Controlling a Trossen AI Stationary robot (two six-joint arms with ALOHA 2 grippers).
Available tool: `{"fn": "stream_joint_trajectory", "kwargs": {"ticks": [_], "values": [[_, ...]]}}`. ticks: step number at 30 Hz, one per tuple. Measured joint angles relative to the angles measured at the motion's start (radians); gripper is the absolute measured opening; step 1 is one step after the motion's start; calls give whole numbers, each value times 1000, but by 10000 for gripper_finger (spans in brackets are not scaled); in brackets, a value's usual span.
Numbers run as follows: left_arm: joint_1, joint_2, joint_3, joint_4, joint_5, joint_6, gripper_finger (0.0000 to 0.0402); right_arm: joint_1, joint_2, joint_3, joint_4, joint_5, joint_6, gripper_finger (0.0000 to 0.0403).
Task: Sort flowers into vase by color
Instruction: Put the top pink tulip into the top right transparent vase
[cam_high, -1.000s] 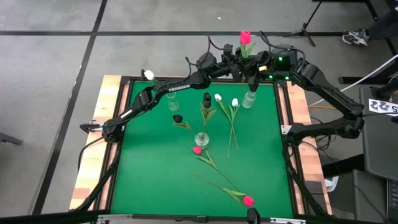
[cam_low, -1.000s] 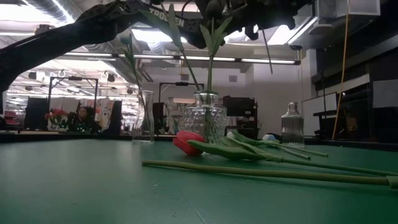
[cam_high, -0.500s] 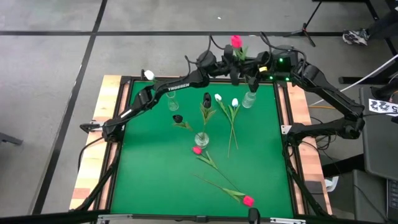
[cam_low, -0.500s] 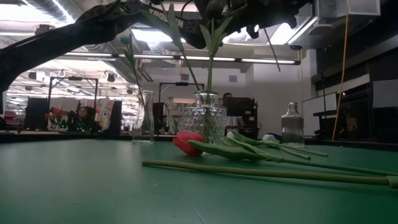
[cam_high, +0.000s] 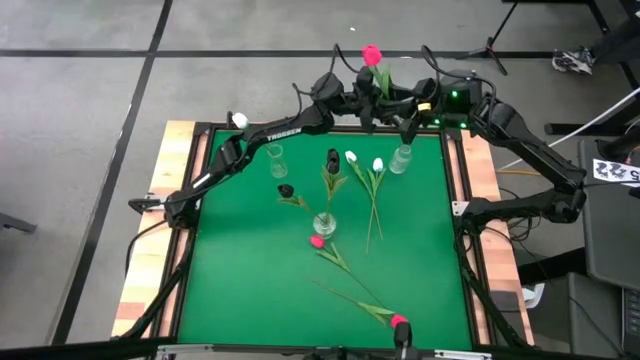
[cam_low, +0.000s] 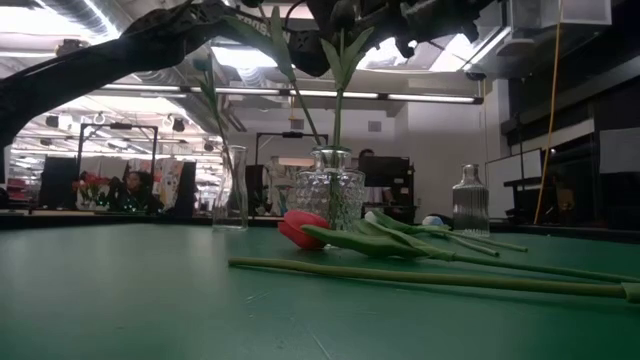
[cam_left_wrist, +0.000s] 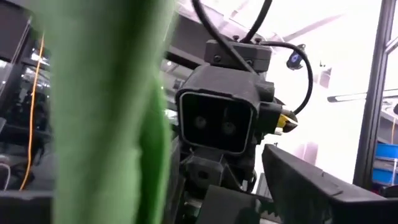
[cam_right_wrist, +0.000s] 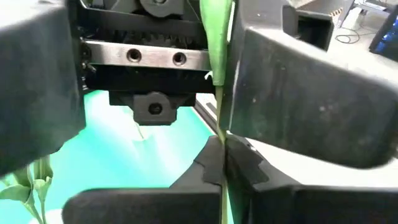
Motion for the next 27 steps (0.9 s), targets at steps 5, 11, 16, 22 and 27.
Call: {"fn": "stream_joint_trajectory", "kwargs": {"ticks": [5, 11, 16, 22, 27], "values": [[21, 8, -8, -63, -6, 10, 237, -3, -41, 17, 31, 20, 1, 0], [27, 9, -9, -129, -19, -21, 235, -1, -70, 12, 53, 15, 4, 0], [51, 9, -8, -127, 33, -95, 236, -2, -95, 12, 35, 149, 36, 0], [68, 5, -8, -126, 186, -169, 236, -69, -180, 9, 40, 248, 49, 0], [76, -86, -8, -330, 220, 15, 222, -173, -272, 6, 44, 188, 49, 0]]}}
